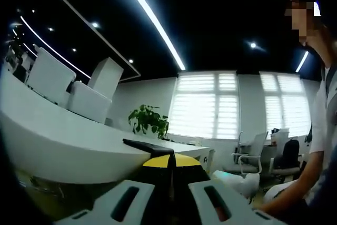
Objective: Clamp the fixed fixture on the desktop, loosen the retaining clip, secure it to the edge of the desk, and tighten the retaining clip.
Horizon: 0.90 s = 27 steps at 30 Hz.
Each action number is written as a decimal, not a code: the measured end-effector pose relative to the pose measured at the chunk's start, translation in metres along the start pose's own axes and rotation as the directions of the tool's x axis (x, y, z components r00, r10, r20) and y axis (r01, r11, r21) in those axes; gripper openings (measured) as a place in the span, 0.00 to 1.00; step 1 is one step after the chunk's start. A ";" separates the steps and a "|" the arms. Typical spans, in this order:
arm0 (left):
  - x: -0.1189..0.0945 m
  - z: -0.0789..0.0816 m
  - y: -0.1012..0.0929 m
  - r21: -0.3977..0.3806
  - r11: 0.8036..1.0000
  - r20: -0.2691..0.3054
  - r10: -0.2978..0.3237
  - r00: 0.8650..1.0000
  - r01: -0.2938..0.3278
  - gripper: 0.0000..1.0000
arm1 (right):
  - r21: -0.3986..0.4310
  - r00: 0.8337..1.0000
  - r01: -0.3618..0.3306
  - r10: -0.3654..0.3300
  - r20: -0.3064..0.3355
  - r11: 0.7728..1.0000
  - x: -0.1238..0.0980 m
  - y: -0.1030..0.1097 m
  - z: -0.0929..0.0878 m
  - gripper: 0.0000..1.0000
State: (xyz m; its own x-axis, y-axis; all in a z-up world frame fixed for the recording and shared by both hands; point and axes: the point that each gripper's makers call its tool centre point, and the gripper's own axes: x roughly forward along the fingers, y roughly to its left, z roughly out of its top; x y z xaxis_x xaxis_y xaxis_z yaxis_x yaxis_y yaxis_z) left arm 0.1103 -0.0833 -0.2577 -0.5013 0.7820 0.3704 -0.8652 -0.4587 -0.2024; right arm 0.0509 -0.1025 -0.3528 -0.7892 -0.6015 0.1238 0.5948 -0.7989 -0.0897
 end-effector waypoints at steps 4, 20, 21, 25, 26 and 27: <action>0.000 0.000 -0.001 0.005 1.000 -0.004 -0.004 1.000 0.004 0.02 | 0.005 0.995 -0.101 0.101 -0.003 0.995 0.001 0.004 0.000 0.26; -0.002 0.000 -0.005 -0.002 1.000 0.006 0.003 1.000 -0.003 0.02 | -0.066 0.977 -0.204 0.199 -0.077 0.977 -0.006 0.008 -0.007 0.36; -0.002 0.000 -0.005 0.000 1.000 0.006 0.003 1.000 -0.003 0.02 | -0.060 0.979 -0.196 0.192 -0.069 0.979 -0.008 0.012 -0.007 0.41; -0.002 0.000 -0.003 -0.001 1.000 0.006 0.004 1.000 -0.004 0.02 | -0.068 0.995 -0.090 0.087 -0.038 0.994 -0.015 0.020 -0.005 0.47; -0.002 0.000 -0.003 -0.002 1.000 0.006 0.004 1.000 -0.004 0.02 | -0.072 0.997 -0.072 0.070 -0.029 0.995 -0.016 0.021 -0.004 0.47; -0.002 0.000 -0.003 0.001 1.000 0.004 0.005 1.000 -0.005 0.02 | -0.084 0.999 -0.034 0.033 -0.014 0.996 -0.015 0.018 -0.001 0.48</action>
State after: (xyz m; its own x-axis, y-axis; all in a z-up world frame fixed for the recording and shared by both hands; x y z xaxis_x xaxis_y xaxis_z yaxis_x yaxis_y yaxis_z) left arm 0.1137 -0.0831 -0.2576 -0.5057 0.7779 0.3730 -0.8626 -0.4633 -0.2033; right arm 0.0730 -0.1077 -0.3577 -0.7713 -0.6275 0.1066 0.6063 -0.7753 -0.1769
